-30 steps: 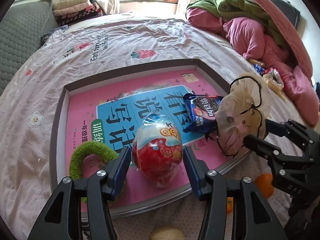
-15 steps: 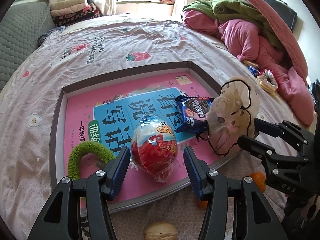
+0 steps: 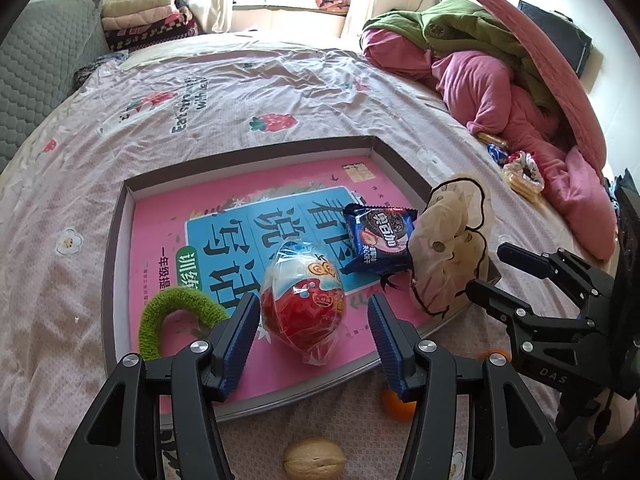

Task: Organize objects
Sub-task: 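Lower the cloth bag into the tray and open the right tool, then withdraw both tools from the tray toward the remaining items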

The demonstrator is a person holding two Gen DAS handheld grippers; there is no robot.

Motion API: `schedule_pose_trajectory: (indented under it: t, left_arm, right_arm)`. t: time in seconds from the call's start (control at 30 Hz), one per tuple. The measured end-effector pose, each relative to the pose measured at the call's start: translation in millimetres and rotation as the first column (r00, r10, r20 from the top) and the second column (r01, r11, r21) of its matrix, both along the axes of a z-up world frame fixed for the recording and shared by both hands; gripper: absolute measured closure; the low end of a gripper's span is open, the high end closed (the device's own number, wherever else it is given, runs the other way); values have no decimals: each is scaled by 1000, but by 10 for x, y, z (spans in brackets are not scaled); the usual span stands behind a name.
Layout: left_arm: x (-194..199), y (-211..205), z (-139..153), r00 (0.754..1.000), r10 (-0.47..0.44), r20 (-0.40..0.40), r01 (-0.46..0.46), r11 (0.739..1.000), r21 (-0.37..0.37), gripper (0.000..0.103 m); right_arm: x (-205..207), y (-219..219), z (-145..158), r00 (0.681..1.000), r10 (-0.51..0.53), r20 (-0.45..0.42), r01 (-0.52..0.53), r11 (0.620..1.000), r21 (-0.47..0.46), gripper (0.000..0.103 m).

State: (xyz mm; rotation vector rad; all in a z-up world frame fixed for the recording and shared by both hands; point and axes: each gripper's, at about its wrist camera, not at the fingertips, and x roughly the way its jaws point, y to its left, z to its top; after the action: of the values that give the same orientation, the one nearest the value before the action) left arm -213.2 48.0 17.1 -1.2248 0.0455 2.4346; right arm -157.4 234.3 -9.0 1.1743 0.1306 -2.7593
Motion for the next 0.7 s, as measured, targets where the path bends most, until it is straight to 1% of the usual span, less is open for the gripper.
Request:
schedule_pose_trajectory:
  t: [0.07, 0.23, 0.33, 0.43, 0.5, 0.6, 0.7]
  left_arm:
    - [-1, 0, 16, 1000, 2, -3, -2, 1000, -1, 45]
    - [8, -43, 70, 1000, 15, -12, -15, 1000, 4, 45]
    - [26, -82, 109, 999, 32, -21, -32, 999, 7, 45]
    - [49, -123, 170, 998, 51, -33, -50, 999, 6, 45]
    - [73, -169, 222, 997, 59, -43, -59, 998, 9, 45]
    - [116, -241, 305, 994, 85, -65, -85, 996, 2, 45]
    - [164, -334, 394, 991, 109, -81, -109, 994, 11, 45]
  right_arm:
    - [5, 11, -2, 1000, -3, 1, 3, 1000, -3, 43]
    - [21, -7, 19, 1000, -6, -16, 7, 1000, 27, 43]
    - [51, -16, 73, 999, -1, -45, 3, 1000, 31, 43]
    - [118, -65, 174, 994, 12, -110, -5, 998, 63, 43]
    - [154, -87, 234, 989, 24, -143, -15, 998, 60, 43]
    - [197, -134, 290, 984, 45, -172, -35, 998, 61, 41]
    - [234, -179, 338, 978, 63, -197, -51, 996, 67, 41]
